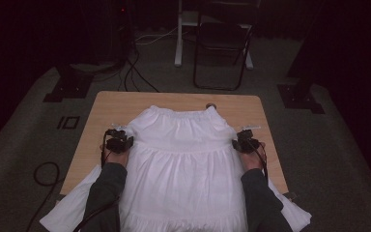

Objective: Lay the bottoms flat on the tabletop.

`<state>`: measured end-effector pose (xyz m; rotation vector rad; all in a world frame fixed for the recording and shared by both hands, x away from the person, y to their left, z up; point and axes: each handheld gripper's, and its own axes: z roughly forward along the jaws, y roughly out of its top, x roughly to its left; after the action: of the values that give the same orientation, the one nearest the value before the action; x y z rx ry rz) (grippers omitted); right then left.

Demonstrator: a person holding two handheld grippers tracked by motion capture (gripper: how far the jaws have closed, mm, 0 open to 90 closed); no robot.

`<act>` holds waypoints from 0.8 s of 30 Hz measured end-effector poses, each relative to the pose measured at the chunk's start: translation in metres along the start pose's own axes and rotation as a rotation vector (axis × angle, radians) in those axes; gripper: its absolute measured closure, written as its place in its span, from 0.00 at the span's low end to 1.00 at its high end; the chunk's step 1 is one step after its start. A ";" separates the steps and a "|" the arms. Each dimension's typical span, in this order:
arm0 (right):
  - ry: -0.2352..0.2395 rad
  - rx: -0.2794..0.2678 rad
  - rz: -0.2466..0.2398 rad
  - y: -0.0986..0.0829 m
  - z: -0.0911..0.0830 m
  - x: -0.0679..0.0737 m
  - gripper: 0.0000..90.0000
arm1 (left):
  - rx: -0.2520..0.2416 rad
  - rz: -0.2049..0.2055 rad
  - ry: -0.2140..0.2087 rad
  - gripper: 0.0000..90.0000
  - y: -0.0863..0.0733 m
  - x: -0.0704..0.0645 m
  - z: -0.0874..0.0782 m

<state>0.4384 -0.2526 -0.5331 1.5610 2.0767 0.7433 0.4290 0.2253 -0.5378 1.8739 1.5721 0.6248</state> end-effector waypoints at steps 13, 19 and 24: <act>0.014 -0.050 -0.069 -0.026 -0.032 0.014 0.55 | -0.053 0.081 -0.024 0.62 -0.037 0.004 -0.056; 0.017 -0.052 -0.064 -0.039 -0.051 0.018 0.52 | -0.035 0.114 -0.055 0.61 -0.056 -0.001 -0.072; 0.034 -0.050 -0.028 -0.058 -0.064 0.011 0.48 | -0.033 0.151 -0.052 0.58 -0.071 -0.006 -0.081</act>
<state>0.3526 -0.2645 -0.5226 1.4998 2.0836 0.8113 0.3223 0.2398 -0.5311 1.9815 1.3889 0.6581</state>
